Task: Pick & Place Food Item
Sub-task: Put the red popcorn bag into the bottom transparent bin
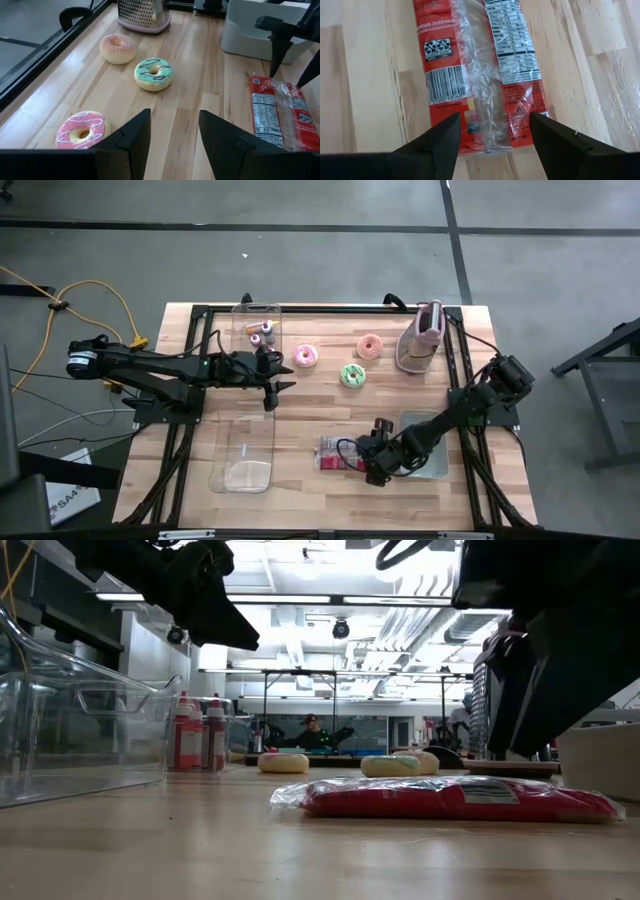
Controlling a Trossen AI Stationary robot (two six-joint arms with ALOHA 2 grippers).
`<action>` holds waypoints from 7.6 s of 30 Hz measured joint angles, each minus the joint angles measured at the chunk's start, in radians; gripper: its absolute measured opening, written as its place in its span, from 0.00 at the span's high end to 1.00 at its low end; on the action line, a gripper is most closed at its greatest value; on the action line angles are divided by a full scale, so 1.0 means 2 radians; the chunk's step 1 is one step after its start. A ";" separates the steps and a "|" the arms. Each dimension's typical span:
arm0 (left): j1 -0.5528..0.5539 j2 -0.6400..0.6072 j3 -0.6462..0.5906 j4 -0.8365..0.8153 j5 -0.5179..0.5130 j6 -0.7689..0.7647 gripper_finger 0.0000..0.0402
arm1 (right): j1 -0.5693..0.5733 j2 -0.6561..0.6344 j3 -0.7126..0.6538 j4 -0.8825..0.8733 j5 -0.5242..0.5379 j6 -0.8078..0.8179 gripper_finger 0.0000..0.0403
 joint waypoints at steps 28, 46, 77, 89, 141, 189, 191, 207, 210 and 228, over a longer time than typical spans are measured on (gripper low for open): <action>0.001 0.001 0.000 0.035 0.021 -0.063 0.60 | 0.000 0.000 0.000 0.002 -0.009 -0.004 0.44; -0.042 0.133 0.022 0.128 0.080 -0.132 0.60 | 0.000 0.000 0.000 0.012 -0.008 -0.005 0.44; -0.039 0.278 0.149 0.017 0.230 -0.248 0.60 | 0.001 0.001 0.000 0.018 -0.010 -0.005 0.44; -0.035 0.324 0.156 -0.012 0.260 -0.305 0.60 | 0.017 0.001 0.000 0.022 -0.009 -0.002 0.44; -0.047 0.403 0.214 -0.071 0.296 -0.342 0.60 | 0.017 0.001 0.000 0.016 -0.033 -0.013 0.44; -0.048 0.406 0.213 -0.056 0.303 -0.341 0.60 | 0.002 0.074 0.004 0.040 -0.063 0.000 0.99; -0.048 0.406 0.213 -0.056 0.303 -0.341 0.60 | 0.002 0.079 0.004 0.048 -0.063 0.000 0.99; -0.049 0.407 0.213 -0.068 0.360 -0.359 0.60 | 0.002 0.081 0.002 0.059 -0.064 0.004 1.00; -0.049 0.407 0.213 -0.067 0.363 -0.359 0.60 | 0.002 0.081 0.001 0.062 -0.063 0.004 1.00; -0.048 0.406 0.214 -0.080 0.329 -0.354 0.60 | -0.001 0.082 0.000 0.071 -0.061 0.011 1.00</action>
